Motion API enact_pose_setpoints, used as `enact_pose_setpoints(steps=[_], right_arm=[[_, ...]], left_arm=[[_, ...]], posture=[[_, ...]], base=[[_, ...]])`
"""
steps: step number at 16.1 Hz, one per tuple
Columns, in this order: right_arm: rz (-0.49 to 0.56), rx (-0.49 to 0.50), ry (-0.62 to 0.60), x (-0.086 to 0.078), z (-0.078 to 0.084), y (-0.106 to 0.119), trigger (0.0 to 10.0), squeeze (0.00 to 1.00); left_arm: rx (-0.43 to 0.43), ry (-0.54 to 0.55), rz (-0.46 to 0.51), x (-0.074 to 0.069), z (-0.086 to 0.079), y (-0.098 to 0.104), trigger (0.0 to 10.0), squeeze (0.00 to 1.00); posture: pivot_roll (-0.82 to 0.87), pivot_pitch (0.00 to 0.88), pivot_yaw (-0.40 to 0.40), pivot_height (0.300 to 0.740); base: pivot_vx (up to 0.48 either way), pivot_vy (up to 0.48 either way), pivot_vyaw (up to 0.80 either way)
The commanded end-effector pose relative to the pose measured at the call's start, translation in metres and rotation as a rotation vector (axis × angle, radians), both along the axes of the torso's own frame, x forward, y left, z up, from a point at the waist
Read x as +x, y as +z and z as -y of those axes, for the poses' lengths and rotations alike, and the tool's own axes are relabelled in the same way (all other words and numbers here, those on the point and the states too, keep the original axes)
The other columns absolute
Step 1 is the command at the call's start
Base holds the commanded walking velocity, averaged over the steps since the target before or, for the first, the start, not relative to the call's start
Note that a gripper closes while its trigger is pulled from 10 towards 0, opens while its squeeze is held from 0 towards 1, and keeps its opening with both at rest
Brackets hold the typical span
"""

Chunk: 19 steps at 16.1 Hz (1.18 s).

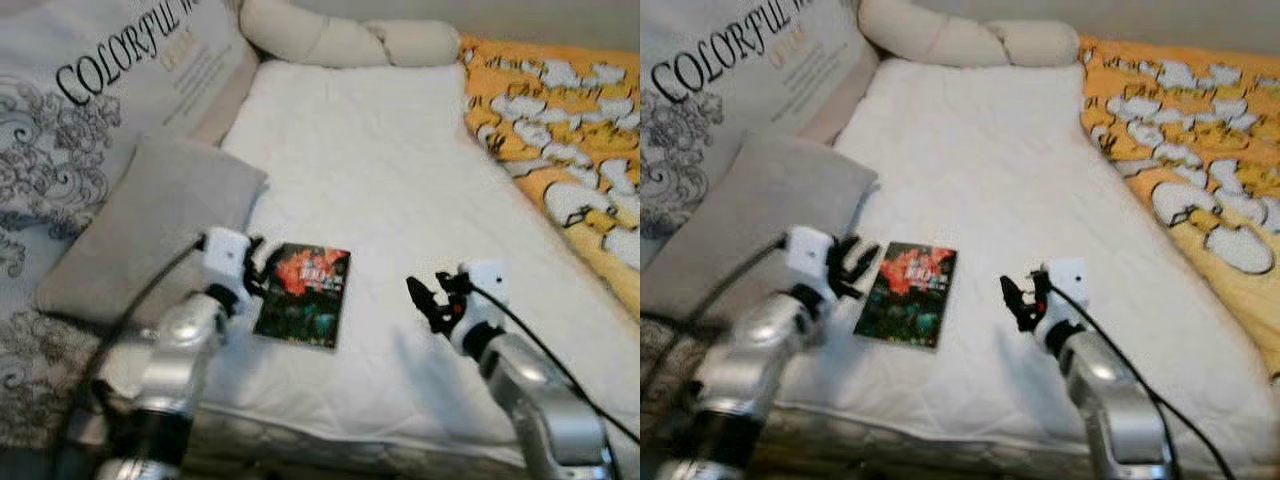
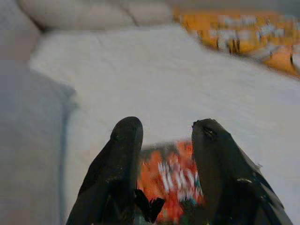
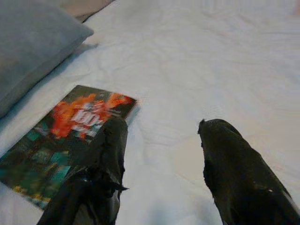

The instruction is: Clean up the room

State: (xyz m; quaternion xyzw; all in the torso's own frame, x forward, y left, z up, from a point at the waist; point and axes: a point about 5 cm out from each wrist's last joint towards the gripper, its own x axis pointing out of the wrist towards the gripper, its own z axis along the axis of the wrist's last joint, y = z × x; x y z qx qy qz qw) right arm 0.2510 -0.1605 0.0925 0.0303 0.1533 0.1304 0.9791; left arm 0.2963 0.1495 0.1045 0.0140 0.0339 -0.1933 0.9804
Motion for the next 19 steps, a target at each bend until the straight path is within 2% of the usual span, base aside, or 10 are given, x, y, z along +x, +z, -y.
enact_pose_setpoints(steps=[1, 2, 4, 6, 14, 19], right_arm=[[-0.011, -0.038, -0.027, -0.001, 0.006, -0.005, 10.0, 0.0], [-0.005, -0.062, -0.016, -0.003, 0.004, -0.007, 10.0, 0.0], [-0.002, -0.06, -0.03, -0.003, 0.004, -0.008, 10.0, 0.0], [-0.003, -0.057, -0.038, -0.002, 0.005, -0.009, 10.0, 0.0], [-0.031, -0.049, -0.069, -0.003, 0.003, -0.016, 10.0, 0.0], [-0.057, -0.055, -0.095, -0.005, 0.007, -0.02, 10.0, 0.0]], left_arm=[[-0.003, 0.017, -0.014, -0.004, 0.001, 0.0, 10.0, 0.0], [0.003, 0.077, -0.036, -0.017, -0.009, -0.004, 10.0, 0.0], [0.029, 0.113, -0.056, -0.028, -0.015, -0.006, 10.0, 0.0], [0.049, 0.129, -0.077, -0.034, -0.018, -0.009, 10.0, 0.0], [0.079, 0.137, -0.097, -0.034, -0.018, -0.003, 10.0, 0.0], [0.08, 0.131, -0.103, -0.033, -0.016, -0.002, 10.0, 0.0]], posture=[[-0.06, 0.0, 0.014, 0.74], [-0.05, 0.0, 0.011, 0.74], [-0.04, 0.0, 0.005, 0.74], [-0.03, 0.0, 0.0, 0.74], [-0.03, 0.0, 0.012, 0.74], [-0.04, 0.0, 0.013, 0.74]], base=[[0.0, -0.48, 0.0], [0.0, -0.48, 0.0], [0.0, -0.48, 0.0], [0.0, -0.48, 0.0], [0.0, -0.48, 0.0], [0.0, -0.48, 0.0]])
